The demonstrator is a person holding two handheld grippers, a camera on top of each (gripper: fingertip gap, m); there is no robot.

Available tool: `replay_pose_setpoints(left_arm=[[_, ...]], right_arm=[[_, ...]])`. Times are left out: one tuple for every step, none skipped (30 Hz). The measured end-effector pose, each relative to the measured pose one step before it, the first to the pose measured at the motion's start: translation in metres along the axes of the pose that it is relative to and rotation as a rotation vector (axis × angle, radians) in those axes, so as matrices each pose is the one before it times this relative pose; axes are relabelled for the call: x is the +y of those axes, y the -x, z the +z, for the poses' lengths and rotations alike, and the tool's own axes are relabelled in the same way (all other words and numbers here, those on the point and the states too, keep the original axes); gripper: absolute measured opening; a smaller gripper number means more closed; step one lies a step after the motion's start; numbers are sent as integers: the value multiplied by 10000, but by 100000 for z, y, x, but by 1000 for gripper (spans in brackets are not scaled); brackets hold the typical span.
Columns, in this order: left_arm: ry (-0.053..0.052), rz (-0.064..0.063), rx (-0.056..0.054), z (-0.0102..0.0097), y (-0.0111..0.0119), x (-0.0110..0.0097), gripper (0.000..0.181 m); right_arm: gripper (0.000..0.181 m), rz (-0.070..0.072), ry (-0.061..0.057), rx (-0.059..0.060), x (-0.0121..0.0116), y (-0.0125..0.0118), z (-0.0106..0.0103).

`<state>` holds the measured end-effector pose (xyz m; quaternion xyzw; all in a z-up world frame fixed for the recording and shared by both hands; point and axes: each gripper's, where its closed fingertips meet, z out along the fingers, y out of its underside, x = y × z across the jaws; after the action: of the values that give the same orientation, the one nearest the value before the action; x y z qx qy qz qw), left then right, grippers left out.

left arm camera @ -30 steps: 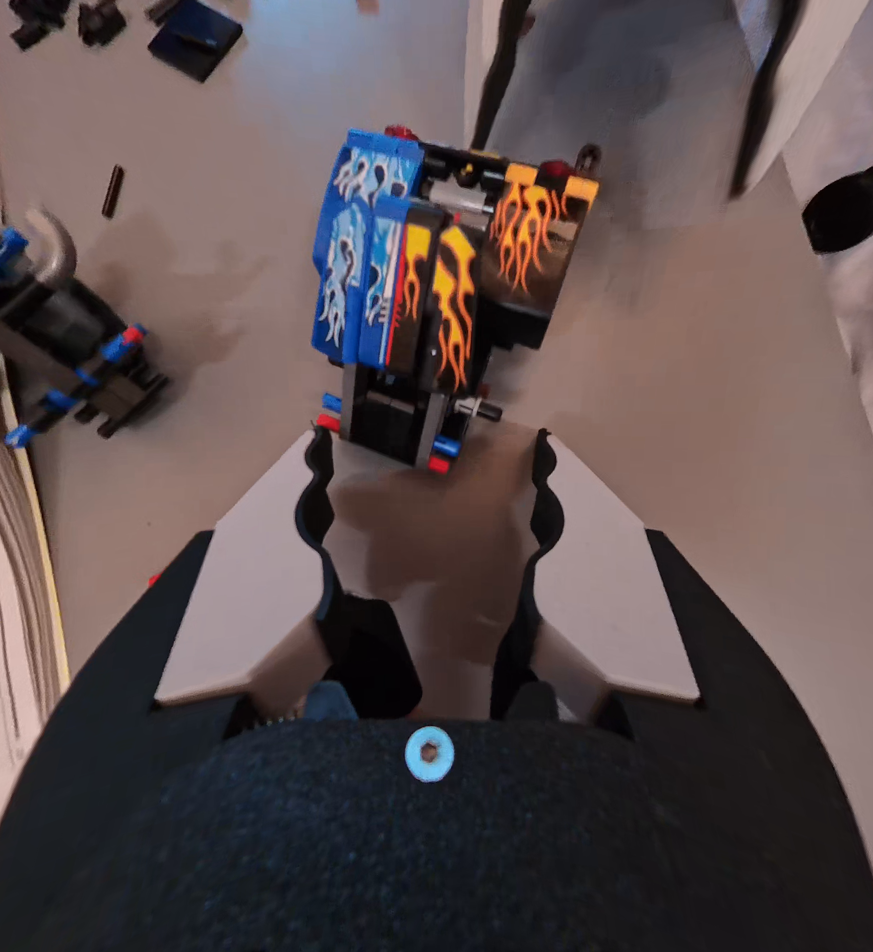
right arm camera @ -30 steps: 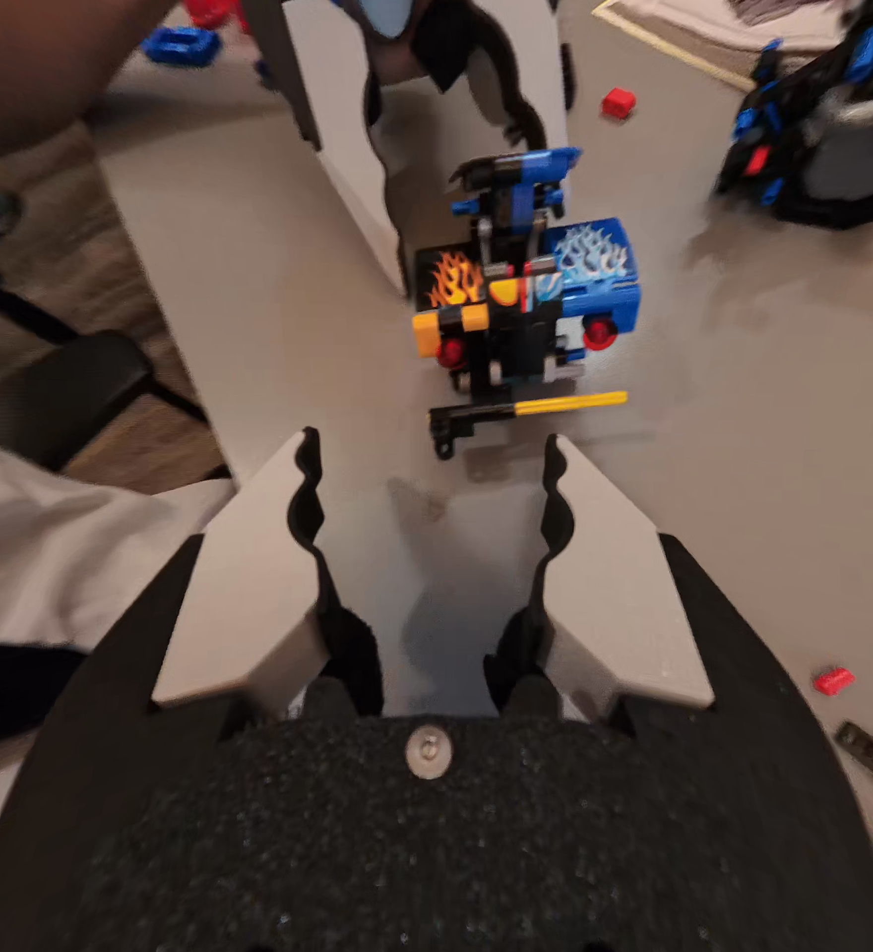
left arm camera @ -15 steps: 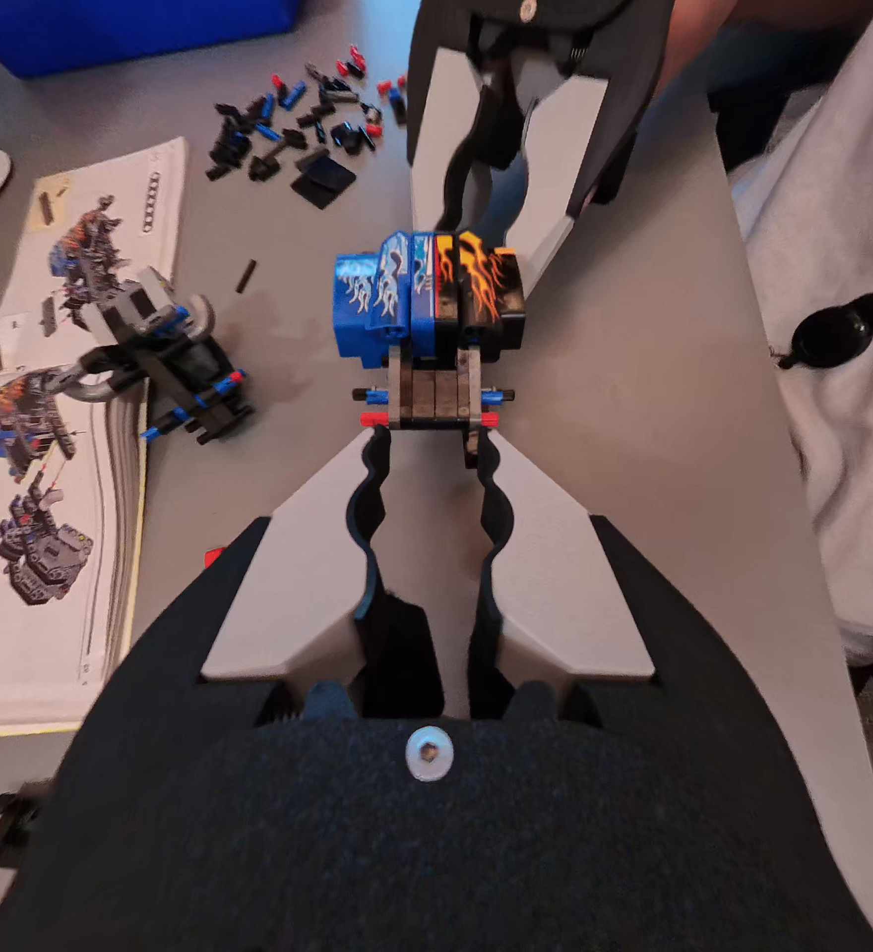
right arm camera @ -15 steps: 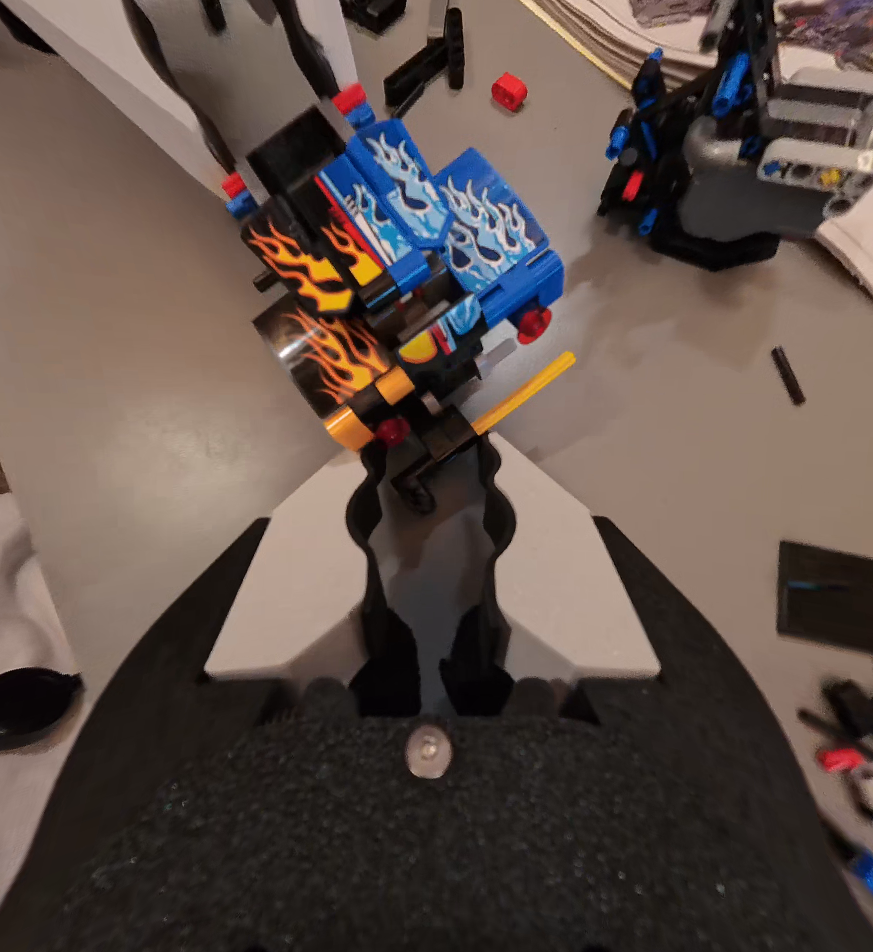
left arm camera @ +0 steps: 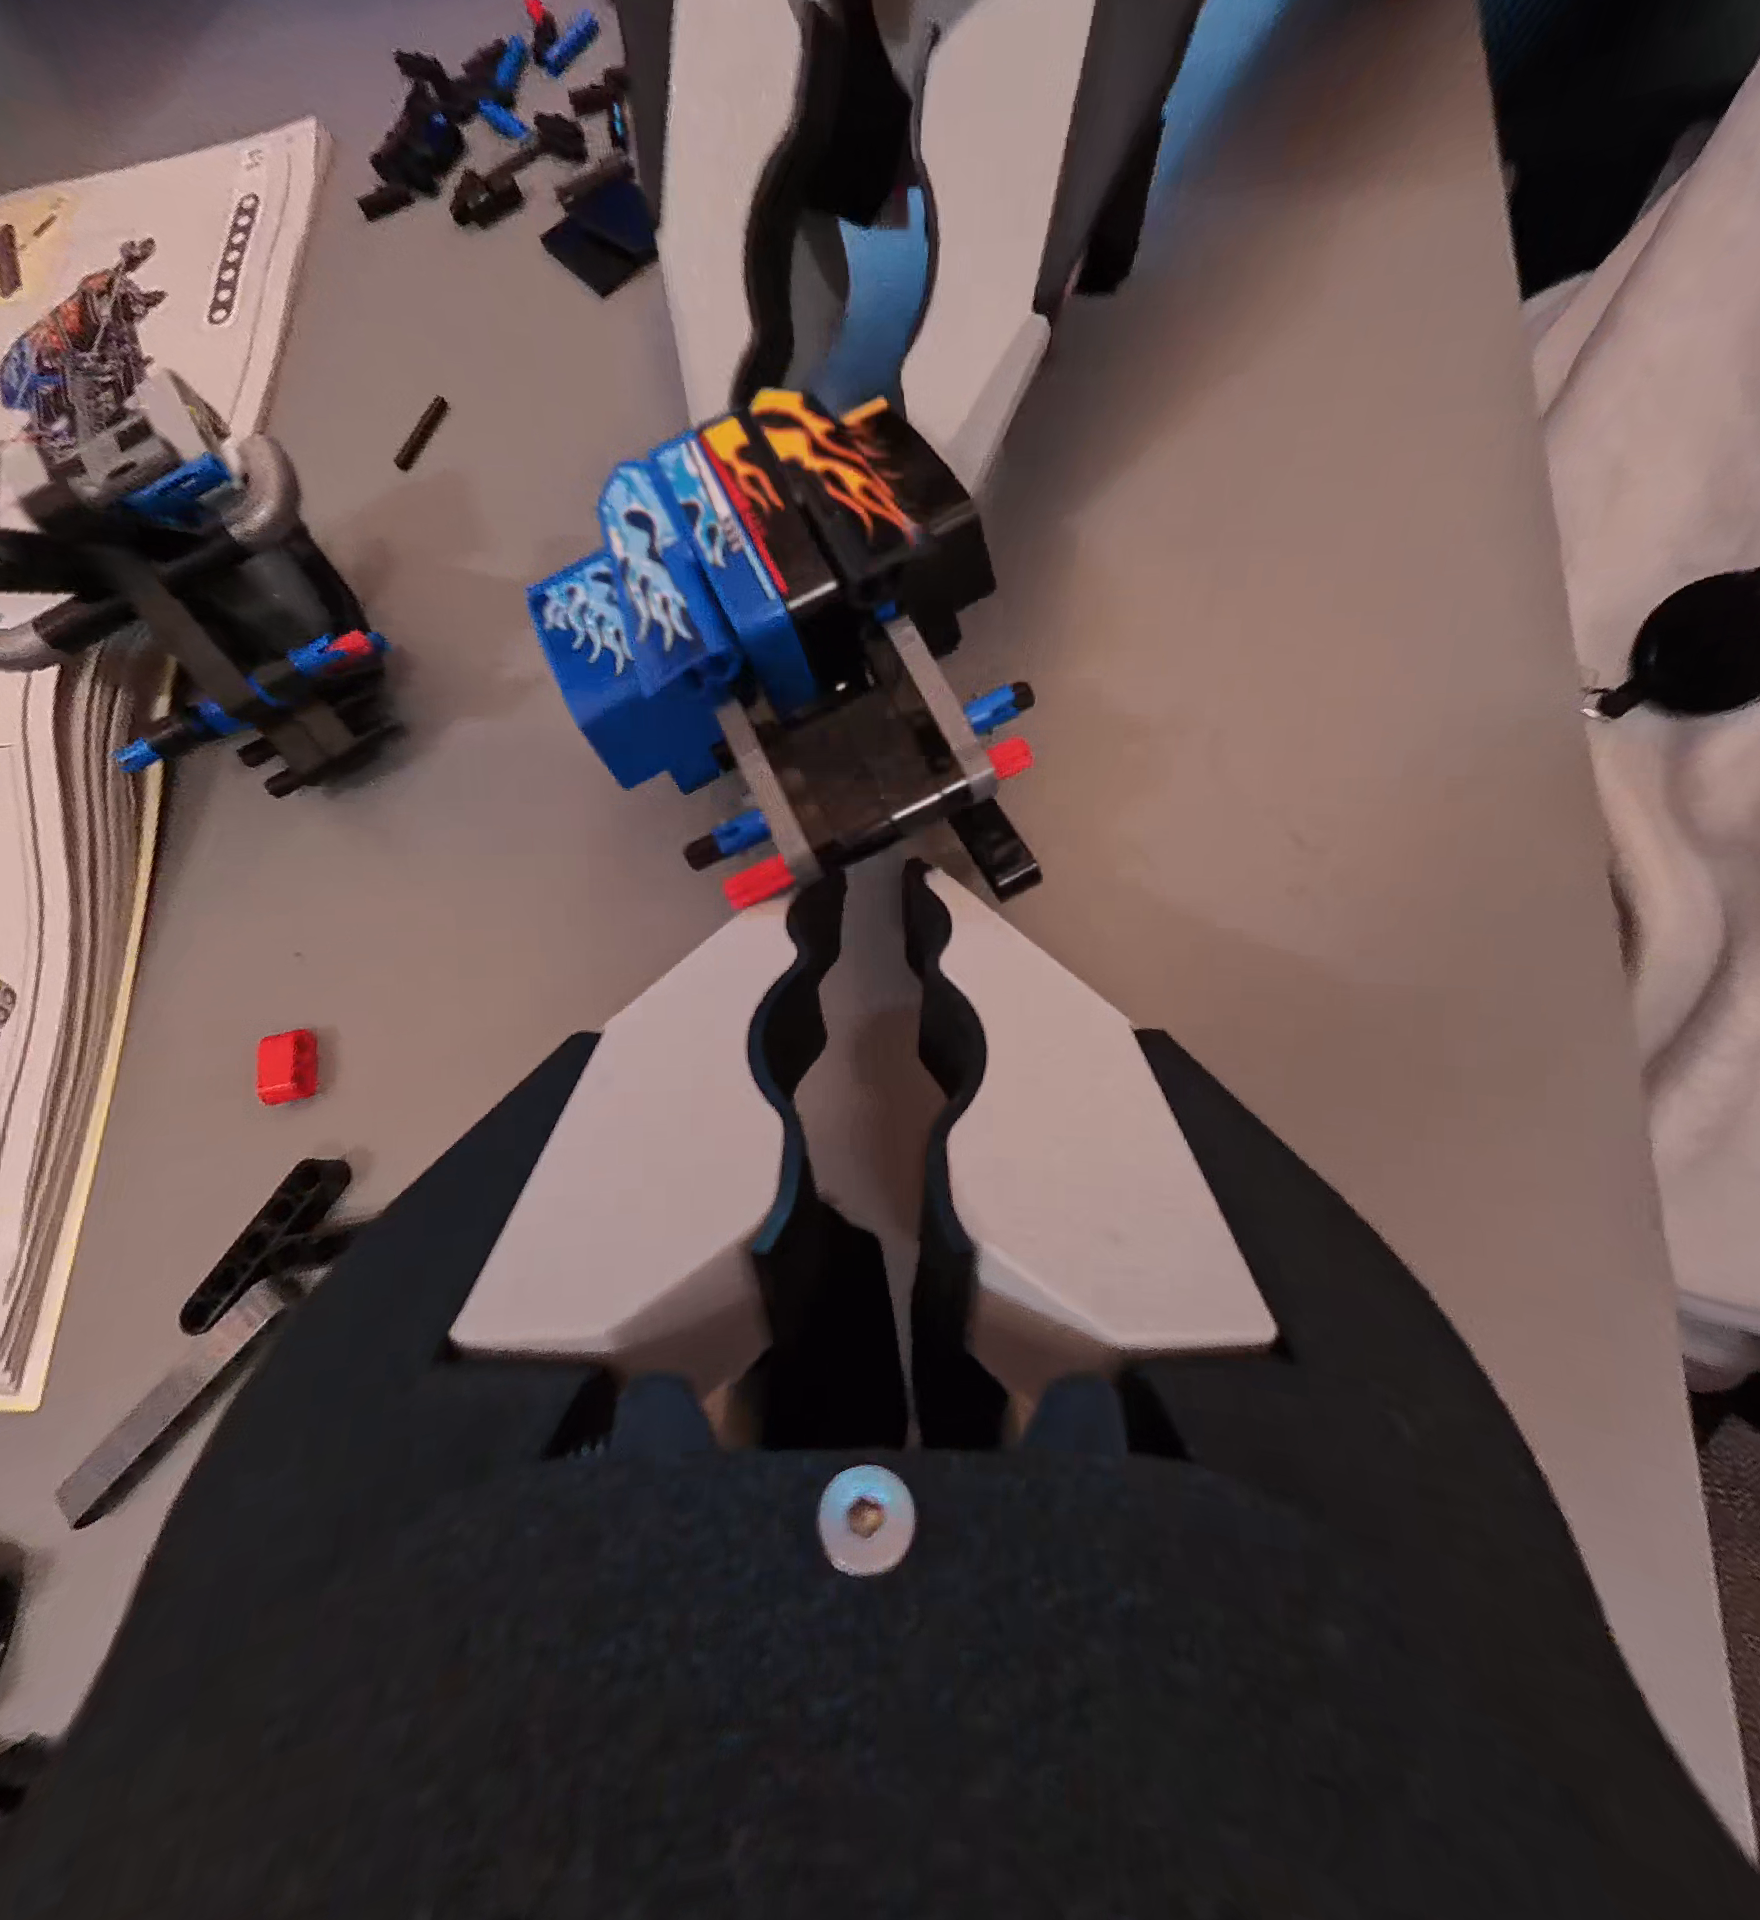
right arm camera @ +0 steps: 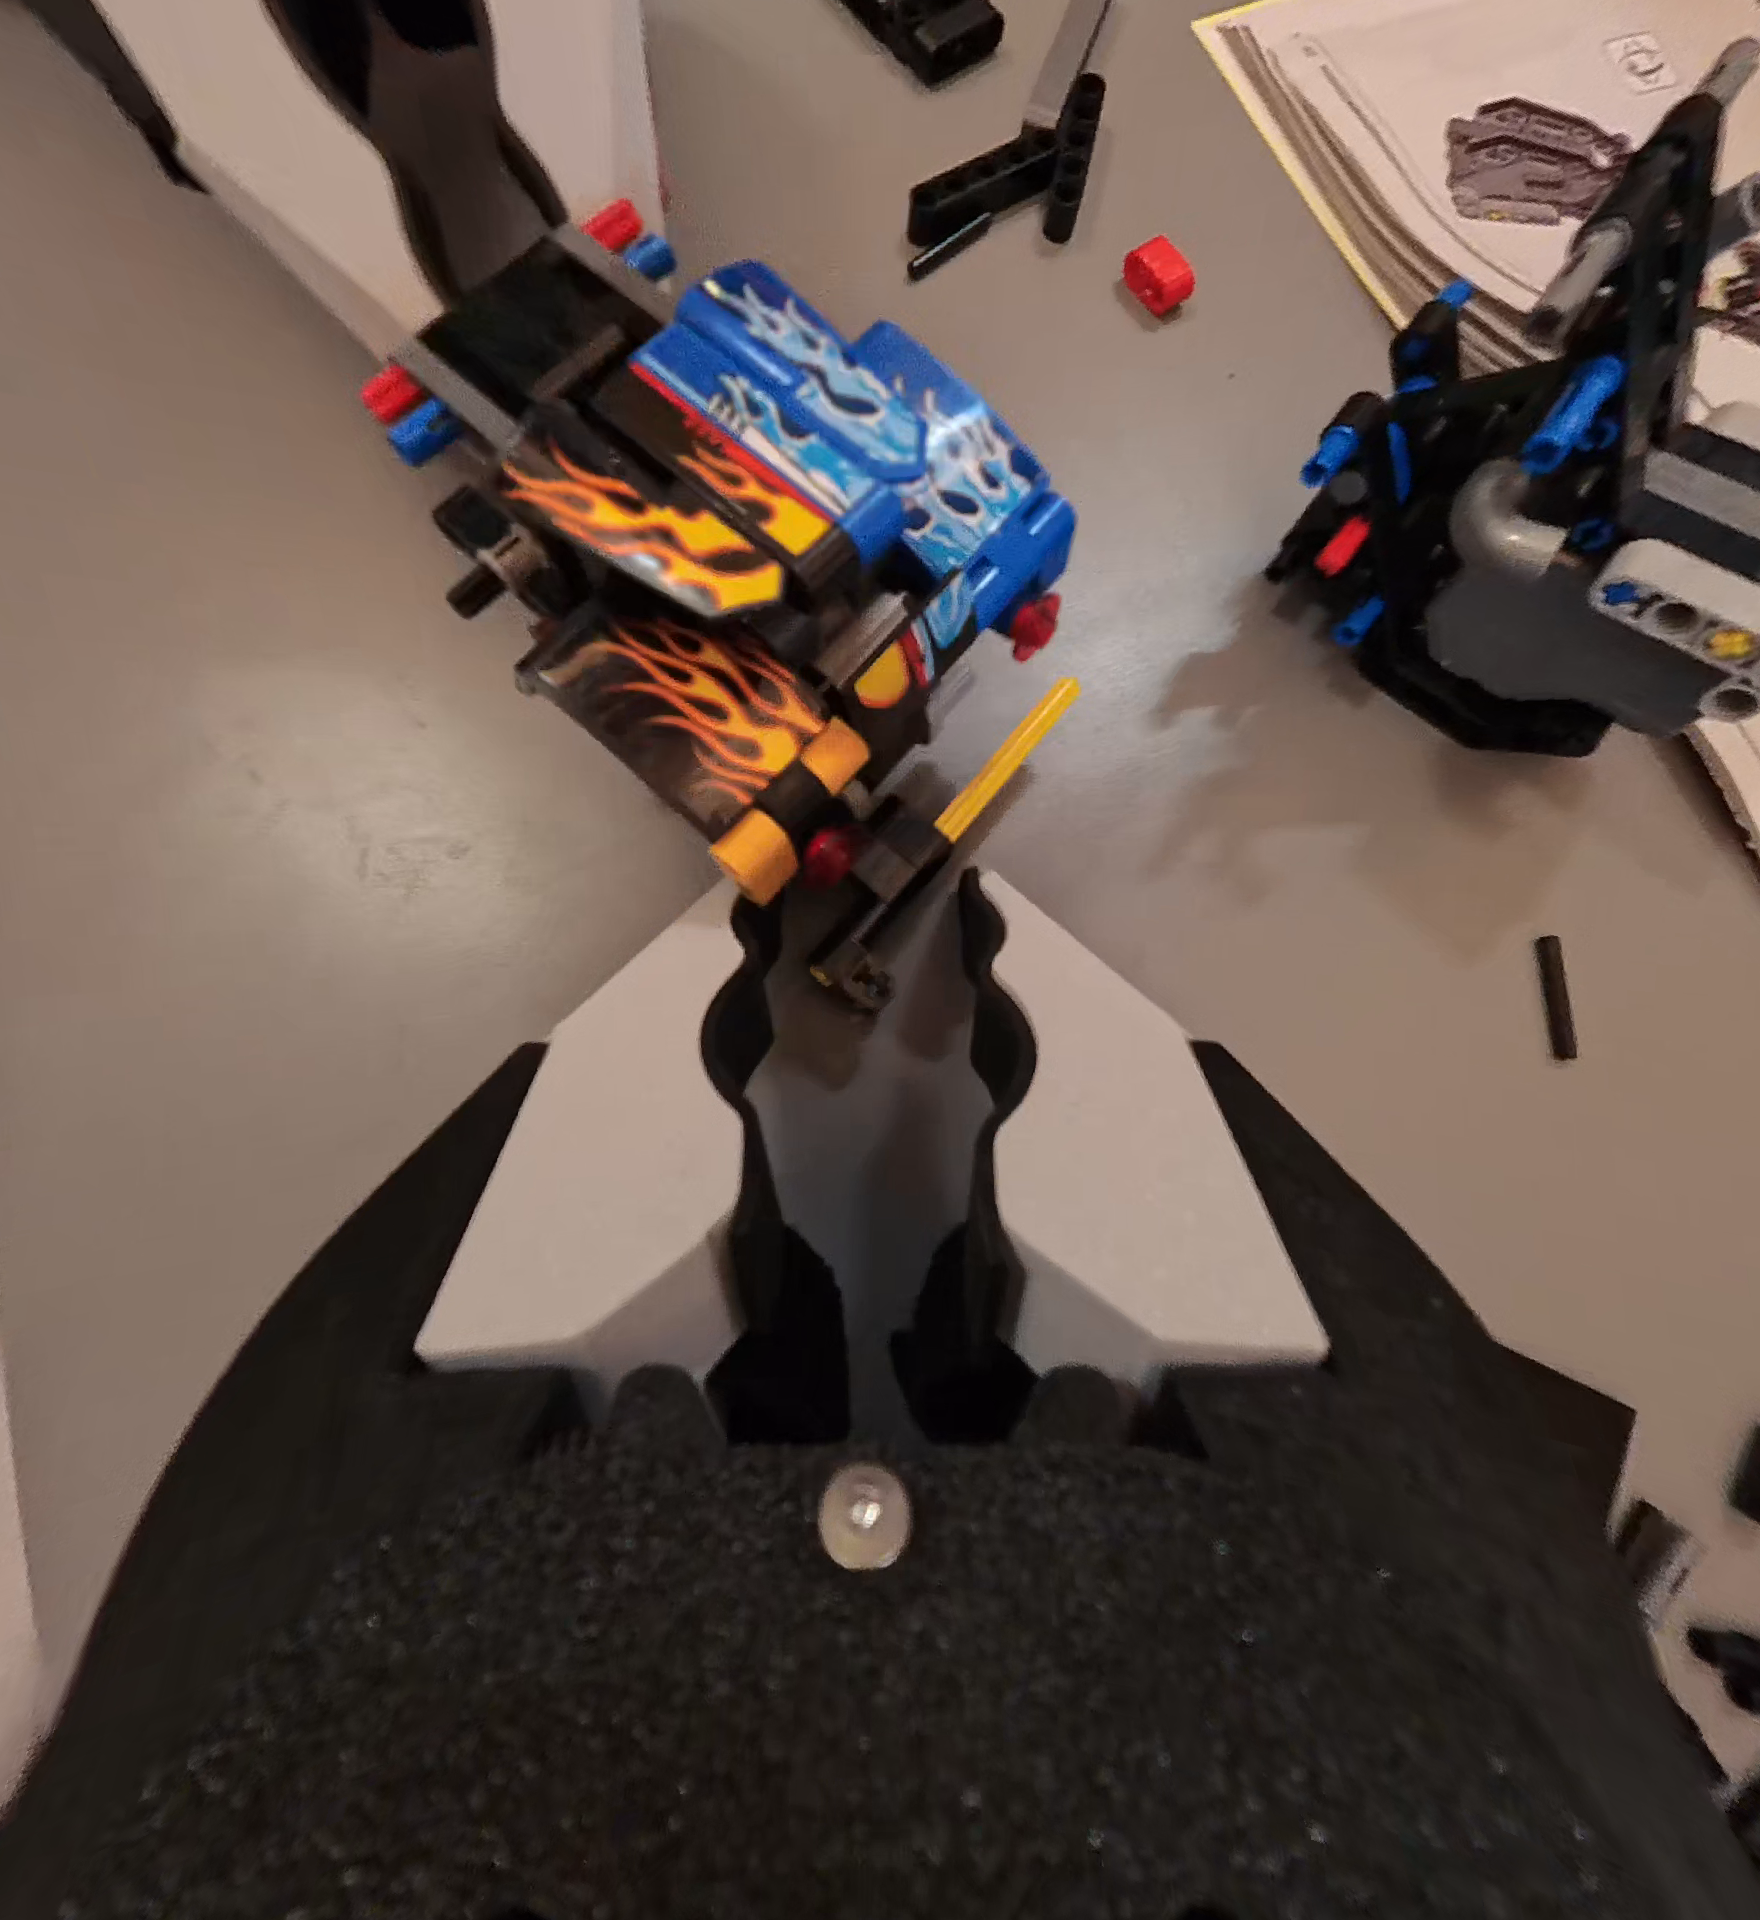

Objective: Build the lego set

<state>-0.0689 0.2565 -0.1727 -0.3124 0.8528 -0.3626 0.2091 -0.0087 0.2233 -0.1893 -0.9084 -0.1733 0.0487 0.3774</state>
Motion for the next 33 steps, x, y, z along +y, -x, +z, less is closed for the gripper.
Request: replay_pose_setpoints(left_arm=[[111, 71, -99, 163, -43, 37, 12], [39, 12, -1, 64, -138, -82, 13], [5, 0, 70, -23, -206, -146, 13], [-10, 25, 8, -63, -121, -152, 13], [-24, 53, -34, -80, -52, -150, 13], [-34, 35, -6, -82, -75, -150, 13], [-47, 7, 4, -69, -43, -174, 13], [-61, -8, 11, -61, -38, -172, 13], [-68, -21, 34, -32, -50, -198, 13], [-91, -19, 26, -12, -18, -270, 13], [-113, 1, 49, 8, -59, -308, 13], [-73, 24, 67, 33, -75, -270, 13], [-26, 53, 5, 88, 30, -210, 13], [-9, 70, -16, 96, 81, -161, 13], [35, 49, 25, 104, 44, -47, 13], [34, 14, 27, 91, 63, -28, 13], [5, -5, -1, 85, 114, -29, 13], [-10, -7, -3, 60, 103, -51, 13], [-17, -5, 1, 60, 92, -58, 13], [-2, 7, 5, 52, 85, -79, 13], [-17, 20, -9, 43, 106, -126, 13], [-43, 24, 7, 31, 75, -178, 14], [-36, 16, 23, 54, 66, -199, 14], [-21, 23, 8, 55, 92, -187, 14], [-11, 37, 11, 83, 88, -164, 14], [-11, 26, 38, 131, 44, -136, 14], [-13, -4, 47, 192, 41, -116, 14], [0, -24, 60, 257, 16, -104, 14], [46, 10, 41, 264, 24, -42, 15], [59, 46, -64, 236, 125, -11, 17], [52, 53, -87, 167, 141, 20, 18], [75, 15, -22, 139, 36, 130, 20], [99, -27, 17, 106, -17, 234, 20]], right_arm=[[35, -2, -33, 136, 1, -234, -149], [35, -6, -38, 19, 12, -11, -167], [37, -16, -57, 45, 13, -25, -157], [40, -51, -48, 116, 10, -53, -187], [42, -111, -54, 125, 33, 25, -220], [41, -150, -56, 110, 74, 77, -178], [42, -142, -15, 113, 131, 65, -128], [44, -116, 53, 98, 197, 92, -108], [45, -109, 45, 46, 174, 150, -120], [46, -63, -26, 14, 96, 187, -100], [45, -38, -62, 57, 79, 28, -72], [44, -17, -9, 111, 148, -192, 4], [44, 40, -1, 33, 126, -227, 52], [43, 158, 14, -16, 107, -281, 29], [43, 223, 41, -4, 106, -374, 26], [45, 223, 41, -97, 124, -209, -2], [50, 218, 20, -191, 110, 19, -54], [55, 209, -8, -231, 96, 177, -136], [56, 136, -72, -243, 32, 300, -216], [57, 90, -149, -203, -73, 340, -293], [58, 76, -138, -112, -66, 218, -341], [58, 55, -101, -13, -11, 69, -361], [58, 40, -108, 40, -23, -20, -344], [58, 19, -118, 40, -56, 8, -275], [57, -13, -143, 56, -109, 6, -197], [56, -21, -145, 75, -98, -2, -77], [55, 1, -63, 65, 30, 11, 71], [53, 7, 67, 119, 245, -132, 213], [51, -7, 113, 368, 311, -553, 202], [48, -57, 308, 303, 602, -535, 241], [49, -34, 232, 204, 474, -408, 232], [43, 148, -107, 37, -127, -184, -74], [35, 75, 76, 153, 108, -331, -8]])
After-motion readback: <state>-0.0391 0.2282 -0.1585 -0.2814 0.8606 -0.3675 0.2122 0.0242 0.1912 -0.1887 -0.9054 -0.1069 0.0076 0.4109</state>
